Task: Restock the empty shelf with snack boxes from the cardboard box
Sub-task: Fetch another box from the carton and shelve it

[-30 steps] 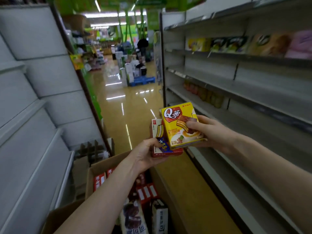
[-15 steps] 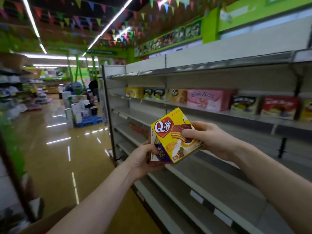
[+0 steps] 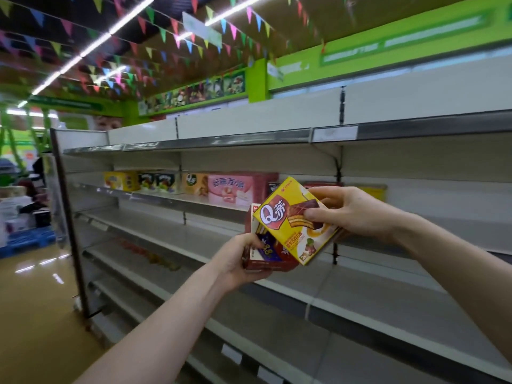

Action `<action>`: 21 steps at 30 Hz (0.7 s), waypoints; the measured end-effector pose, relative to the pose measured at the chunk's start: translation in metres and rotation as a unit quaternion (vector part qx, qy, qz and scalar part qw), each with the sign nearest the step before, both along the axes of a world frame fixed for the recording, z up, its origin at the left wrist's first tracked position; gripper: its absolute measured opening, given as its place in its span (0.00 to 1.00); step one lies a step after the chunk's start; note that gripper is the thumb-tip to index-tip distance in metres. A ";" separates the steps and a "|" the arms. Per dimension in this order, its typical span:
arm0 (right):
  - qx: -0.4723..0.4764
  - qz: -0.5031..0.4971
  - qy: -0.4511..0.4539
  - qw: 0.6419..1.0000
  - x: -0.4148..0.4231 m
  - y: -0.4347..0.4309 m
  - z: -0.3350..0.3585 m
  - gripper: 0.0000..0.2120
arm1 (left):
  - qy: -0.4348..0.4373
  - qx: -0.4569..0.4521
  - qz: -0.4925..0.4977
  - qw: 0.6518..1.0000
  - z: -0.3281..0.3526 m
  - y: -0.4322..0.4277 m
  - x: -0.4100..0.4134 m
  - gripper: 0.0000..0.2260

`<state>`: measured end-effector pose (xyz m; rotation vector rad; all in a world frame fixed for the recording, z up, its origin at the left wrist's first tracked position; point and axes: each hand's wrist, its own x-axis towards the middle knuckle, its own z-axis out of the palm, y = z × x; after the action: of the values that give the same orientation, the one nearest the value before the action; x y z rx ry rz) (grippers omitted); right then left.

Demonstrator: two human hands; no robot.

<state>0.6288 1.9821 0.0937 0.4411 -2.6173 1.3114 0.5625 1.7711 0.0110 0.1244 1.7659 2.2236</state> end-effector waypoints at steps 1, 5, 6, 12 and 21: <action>0.009 -0.015 0.006 1.000 0.002 0.009 0.002 0.20 | 0.000 -0.003 -0.013 1.000 0.002 0.011 0.000 0.06; 0.005 -0.059 -0.003 0.998 0.004 0.041 0.008 0.20 | 0.005 -0.016 -0.036 0.999 0.009 0.042 -0.005 0.05; -0.003 -0.069 -0.005 0.998 0.003 0.047 0.008 0.19 | 0.005 -0.020 -0.039 0.999 0.011 0.046 -0.008 0.06; -0.045 -0.152 0.016 0.987 -0.014 0.082 0.001 0.25 | -0.017 0.025 -0.042 0.999 0.016 0.064 -0.036 0.14; 0.088 -0.348 0.150 0.921 -0.054 0.091 -0.008 0.35 | 0.012 -0.015 -0.088 0.996 0.048 0.110 -0.069 0.07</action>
<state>0.5748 2.0726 0.0856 -0.2460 -2.2941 0.7109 0.4936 1.8810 0.0593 0.2884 1.7282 2.0792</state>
